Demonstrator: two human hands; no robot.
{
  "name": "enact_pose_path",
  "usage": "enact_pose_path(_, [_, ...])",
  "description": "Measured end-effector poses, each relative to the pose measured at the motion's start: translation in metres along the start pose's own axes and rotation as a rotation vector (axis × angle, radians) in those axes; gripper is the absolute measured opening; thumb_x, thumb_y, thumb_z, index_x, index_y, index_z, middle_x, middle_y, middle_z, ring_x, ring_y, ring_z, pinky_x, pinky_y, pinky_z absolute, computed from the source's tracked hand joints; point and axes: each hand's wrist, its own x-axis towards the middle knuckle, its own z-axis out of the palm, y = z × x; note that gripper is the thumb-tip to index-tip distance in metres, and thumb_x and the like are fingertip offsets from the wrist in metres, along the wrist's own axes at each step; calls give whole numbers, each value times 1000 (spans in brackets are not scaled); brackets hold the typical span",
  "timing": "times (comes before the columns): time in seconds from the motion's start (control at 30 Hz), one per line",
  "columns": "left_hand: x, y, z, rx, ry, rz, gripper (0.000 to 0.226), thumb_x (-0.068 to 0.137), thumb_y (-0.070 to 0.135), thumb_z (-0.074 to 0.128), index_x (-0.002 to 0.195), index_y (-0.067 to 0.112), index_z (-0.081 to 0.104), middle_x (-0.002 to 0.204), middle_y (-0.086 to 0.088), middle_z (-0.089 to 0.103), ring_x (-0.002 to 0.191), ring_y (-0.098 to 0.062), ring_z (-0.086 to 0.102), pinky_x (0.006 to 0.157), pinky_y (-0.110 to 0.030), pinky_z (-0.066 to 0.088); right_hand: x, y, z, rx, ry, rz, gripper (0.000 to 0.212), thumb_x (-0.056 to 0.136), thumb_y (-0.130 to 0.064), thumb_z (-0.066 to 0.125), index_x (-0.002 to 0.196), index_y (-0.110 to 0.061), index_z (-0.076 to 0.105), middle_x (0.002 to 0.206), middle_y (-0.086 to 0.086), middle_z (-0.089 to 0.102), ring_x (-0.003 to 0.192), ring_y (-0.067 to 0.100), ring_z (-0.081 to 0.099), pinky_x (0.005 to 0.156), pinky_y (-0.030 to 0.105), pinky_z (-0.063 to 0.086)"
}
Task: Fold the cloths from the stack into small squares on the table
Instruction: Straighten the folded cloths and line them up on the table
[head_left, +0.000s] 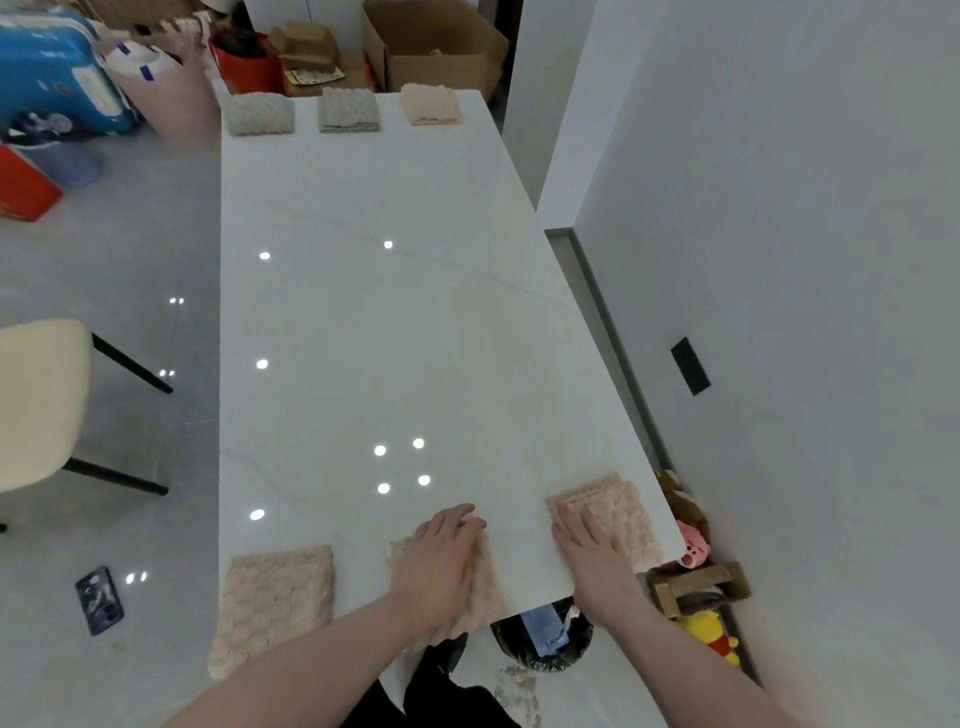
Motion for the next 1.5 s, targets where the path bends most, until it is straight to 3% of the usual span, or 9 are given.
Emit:
enact_pose_path(0.2, [-64, -26, 3, 83, -62, 13, 60, 92, 31, 36, 151, 27, 36, 164, 2, 25, 150, -21, 24, 124, -42, 19, -13, -16, 7, 114, 100, -130, 69, 104, -25, 43, 163, -29, 8, 168, -7, -18, 157, 23, -9, 128, 44, 11])
enact_pose_path(0.33, [-92, -59, -6, 92, 95, -168, 57, 90, 31, 42, 146, 25, 44, 159, -1, 35, 146, -24, 35, 124, -38, 14, -29, -78, 24, 457, 81, -125, 66, 102, -42, 45, 161, -32, 17, 168, -9, 13, 151, 15, 22, 123, 32, 25])
enact_pose_path(0.6, [-122, -133, -53, -24, -13, -791, 83, 90, 63, 45, 159, 40, 5, 169, 3, -8, 155, -32, -7, 120, -61, 14, -12, -130, 33, 881, 82, 327, 46, 96, -28, 59, 139, -17, 46, 132, 5, 52, 110, 20, 57, 96, 36, 50])
enact_pose_path(0.9, [-120, -121, -48, -207, -90, -1007, 86, 89, 61, 47, 159, 24, 13, 165, -8, 5, 147, -38, 19, 116, -46, 31, -3, -107, 26, 958, 83, 414, 17, 96, -8, 51, 105, -16, 63, 108, 7, 67, 90, 20, 60, 80, 31, 50])
enact_pose_path(1.07, [-116, -105, -54, -199, -80, -1062, 87, 91, 55, 45, 160, 23, 4, 168, -4, -6, 151, -38, 9, 118, -53, 26, -9, -115, 32, 781, 290, 302, 26, 96, -11, 51, 121, -20, 55, 128, 5, 51, 104, 20, 49, 88, 34, 44])
enact_pose_path(1.13, [-119, -106, -51, -51, -47, -886, 85, 93, 52, 39, 161, 25, -4, 169, -2, -16, 154, -37, -5, 123, -56, 12, -14, -126, 31, 602, 355, 161, 41, 95, -19, 54, 136, -21, 50, 141, 1, 43, 119, 21, 44, 95, 34, 44])
enact_pose_path(1.23, [-124, -109, -44, 10, -106, -584, 81, 95, 49, 37, 162, 29, -4, 169, 2, -17, 155, -31, -15, 125, -56, 3, -21, -149, 35, 339, 271, -71, 63, 94, -30, 48, 155, -25, 32, 165, 1, 21, 148, 24, 25, 121, 42, 29])
enact_pose_path(1.37, [-128, -110, -37, 20, -243, -579, 84, 95, 55, 37, 161, 27, -8, 169, 1, -15, 155, -32, -13, 125, -57, 3, -28, -172, 51, 264, 119, -73, 71, 97, -45, 40, 161, -32, 13, 170, -2, -7, 157, 23, -5, 127, 49, 4])
enact_pose_path(1.5, [-125, -109, -44, 38, -255, -597, 85, 94, 56, 39, 162, 25, -2, 170, 0, -7, 156, -32, -3, 124, -57, 11, -24, -179, 57, 284, 106, -13, 72, 99, -50, 37, 162, -31, 9, 170, -1, -9, 157, 24, -6, 126, 53, 5])
